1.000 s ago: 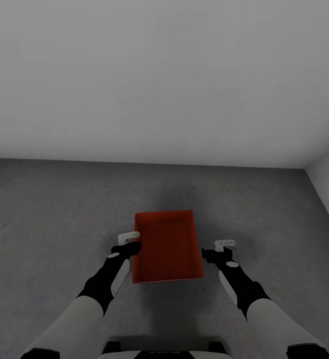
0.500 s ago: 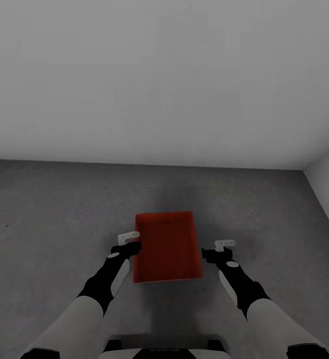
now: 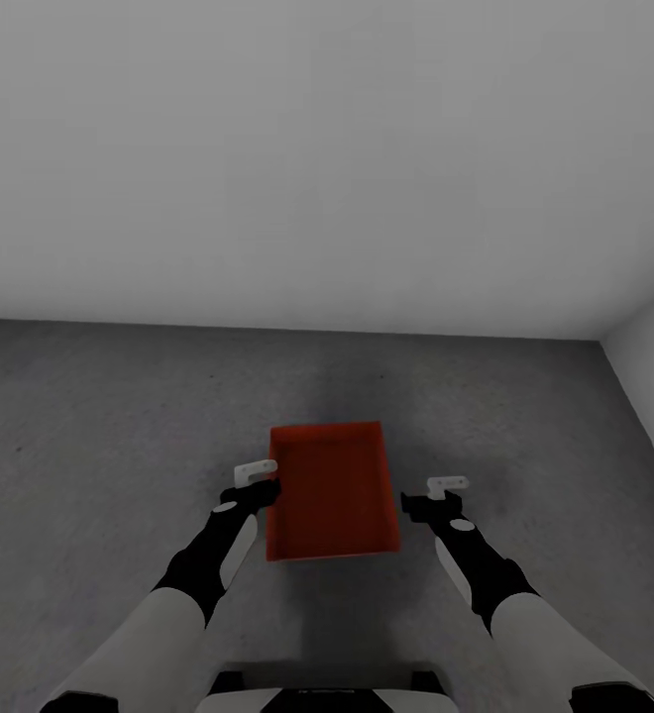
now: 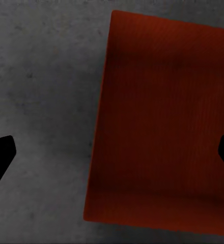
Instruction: Move the two storage containers from the living room to the garage. In the garage, place one container on the floor and stack the other container on top of it (either order is fine).
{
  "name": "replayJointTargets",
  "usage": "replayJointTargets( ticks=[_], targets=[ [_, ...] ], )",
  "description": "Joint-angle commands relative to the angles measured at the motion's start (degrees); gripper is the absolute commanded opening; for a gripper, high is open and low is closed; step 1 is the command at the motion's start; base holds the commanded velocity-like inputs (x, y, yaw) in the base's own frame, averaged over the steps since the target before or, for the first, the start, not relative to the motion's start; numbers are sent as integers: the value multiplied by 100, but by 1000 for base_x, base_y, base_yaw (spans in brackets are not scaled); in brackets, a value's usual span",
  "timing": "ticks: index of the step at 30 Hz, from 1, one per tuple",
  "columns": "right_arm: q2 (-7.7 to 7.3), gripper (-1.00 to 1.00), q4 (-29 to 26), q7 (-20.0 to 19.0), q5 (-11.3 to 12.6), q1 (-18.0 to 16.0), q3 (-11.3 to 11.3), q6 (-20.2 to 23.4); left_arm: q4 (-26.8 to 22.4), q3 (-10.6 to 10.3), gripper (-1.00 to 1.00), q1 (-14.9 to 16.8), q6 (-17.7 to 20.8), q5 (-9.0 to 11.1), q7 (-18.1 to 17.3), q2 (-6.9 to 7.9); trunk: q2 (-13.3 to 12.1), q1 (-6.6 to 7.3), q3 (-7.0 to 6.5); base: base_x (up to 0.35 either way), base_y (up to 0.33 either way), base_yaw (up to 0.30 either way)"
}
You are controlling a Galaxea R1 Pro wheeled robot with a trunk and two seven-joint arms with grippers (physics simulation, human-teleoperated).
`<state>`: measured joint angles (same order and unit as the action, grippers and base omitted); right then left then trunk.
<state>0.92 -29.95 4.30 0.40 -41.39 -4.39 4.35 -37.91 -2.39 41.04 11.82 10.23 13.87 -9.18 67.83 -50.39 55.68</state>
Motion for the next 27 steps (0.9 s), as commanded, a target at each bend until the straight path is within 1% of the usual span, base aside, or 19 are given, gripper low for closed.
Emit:
replayJointTargets(
  ticks=[1,27],
  targets=[
    [-4,100,-11,45,4,0,-35,40,-12,-25,100,0,24,58,46,4,-39,22,-15,0,0,0],
    [-4,100,-11,45,0,0,-35,40,-17,-19,100,0,22,51,46,9,-1082,593,-482,0,0,0]
  ],
)
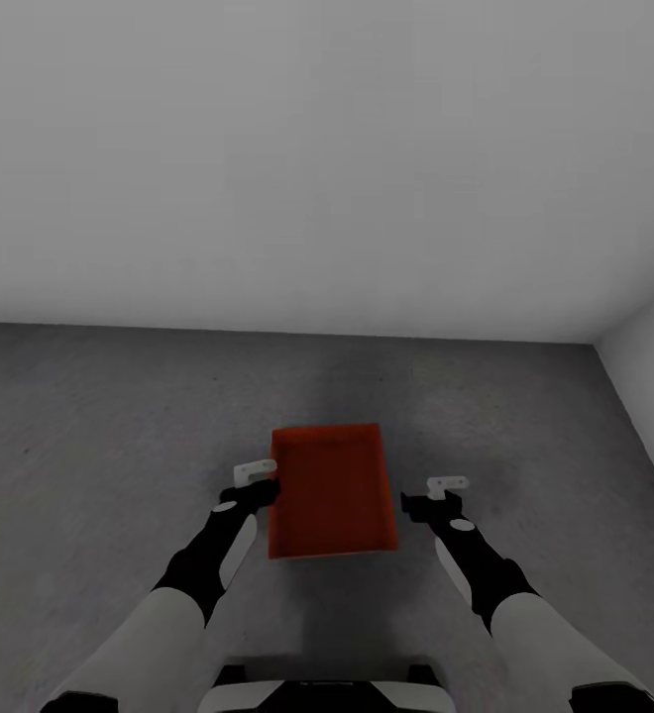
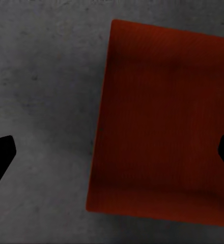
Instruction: Move the two storage containers from the living room to the garage. In the garage, place one container on the floor and stack the other container on top of it (either order is fine).
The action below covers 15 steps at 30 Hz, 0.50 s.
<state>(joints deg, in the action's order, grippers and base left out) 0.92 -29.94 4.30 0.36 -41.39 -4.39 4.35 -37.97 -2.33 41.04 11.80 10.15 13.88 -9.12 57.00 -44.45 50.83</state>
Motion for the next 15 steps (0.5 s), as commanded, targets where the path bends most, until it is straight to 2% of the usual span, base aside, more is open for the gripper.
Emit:
replayJointTargets(
  ticks=[1,15],
  targets=[
    [-4,100,-11,45,5,0,-35,40,-10,-24,100,0,24,58,45,5,-39,22,-15,0,0,0],
    [-4,100,-11,45,6,0,-35,40,-16,-27,100,0,24,57,45,9,-600,329,-267,0,0,0]
  ],
)
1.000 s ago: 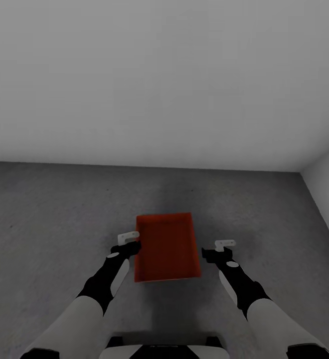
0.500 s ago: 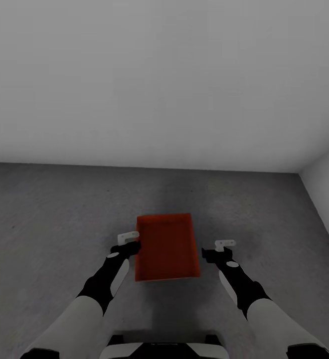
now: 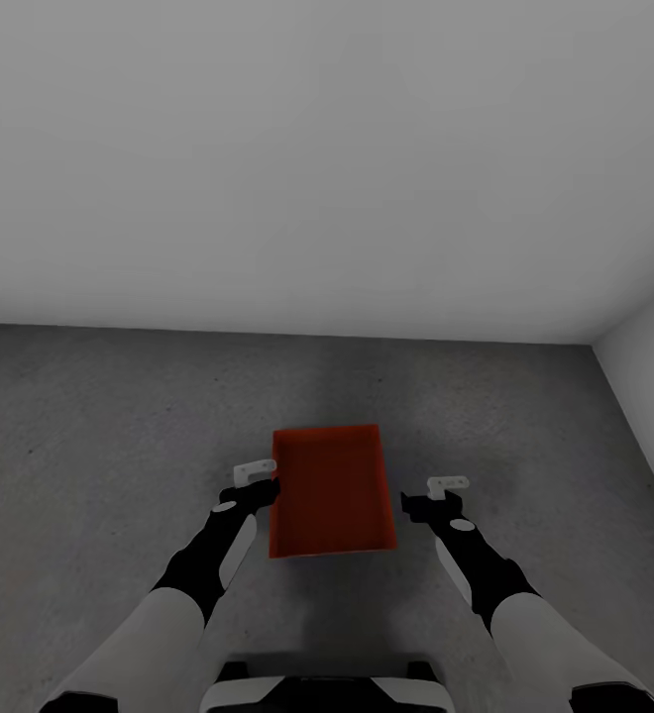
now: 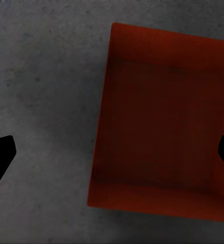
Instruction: Move the two storage containers from the living room to the garage. In the garage, place one container on the floor and stack the other container on top of it (either order is fine).
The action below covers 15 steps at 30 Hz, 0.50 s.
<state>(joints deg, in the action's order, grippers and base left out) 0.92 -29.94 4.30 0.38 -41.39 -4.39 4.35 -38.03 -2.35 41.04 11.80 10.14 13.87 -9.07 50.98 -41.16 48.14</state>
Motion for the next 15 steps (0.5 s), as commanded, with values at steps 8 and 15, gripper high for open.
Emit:
replayJointTargets(
  ticks=[8,15],
  targets=[
    [-6,100,-11,45,-1,0,-35,40,-4,-22,100,0,34,58,45,2,-319,175,-141,0,0,0],
    [-5,100,-11,45,-2,0,-35,40,6,-20,100,0,49,58,45,2,-600,329,-266,0,0,0]
  ],
)
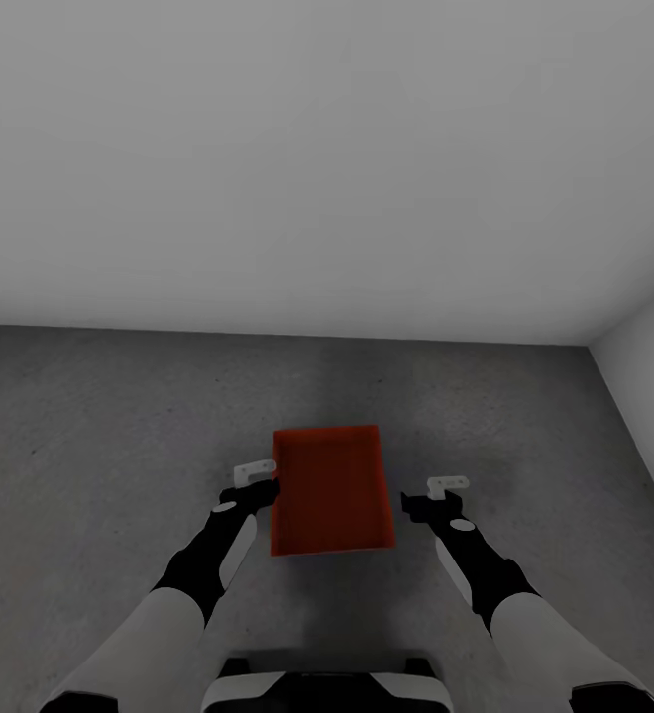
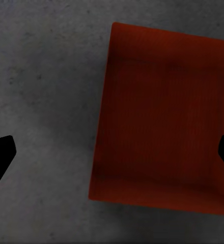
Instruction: Move the two storage containers from the living room to the garage. In the garage, place one container on the floor and stack the other container on top of it (either order is fine).
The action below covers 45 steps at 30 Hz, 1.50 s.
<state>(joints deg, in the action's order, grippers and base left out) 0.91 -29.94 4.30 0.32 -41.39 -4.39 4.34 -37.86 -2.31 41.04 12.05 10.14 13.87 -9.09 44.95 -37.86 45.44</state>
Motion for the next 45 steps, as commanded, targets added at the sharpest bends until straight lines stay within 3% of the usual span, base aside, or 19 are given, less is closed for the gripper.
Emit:
replayJointTargets(
  ticks=[1,20,34,45],
  targets=[
    [-4,100,-11,45,3,0,-35,40,-9,-24,100,0,25,58,45,3,-38,21,-15,0,0,0],
    [-28,100,-3,45,12,0,-30,-6,8,-27,100,0,17,54,45,4,-800,439,-356,0,0,0],
    [-38,100,-3,45,10,0,-32,3,-6,-26,100,0,23,61,45,4,-800,439,-356,-5,0,0],
    [-39,100,-3,45,6,-1,-35,29,-15,-24,100,0,26,65,46,3,-800,439,-356,-292,0,0]
  ],
)
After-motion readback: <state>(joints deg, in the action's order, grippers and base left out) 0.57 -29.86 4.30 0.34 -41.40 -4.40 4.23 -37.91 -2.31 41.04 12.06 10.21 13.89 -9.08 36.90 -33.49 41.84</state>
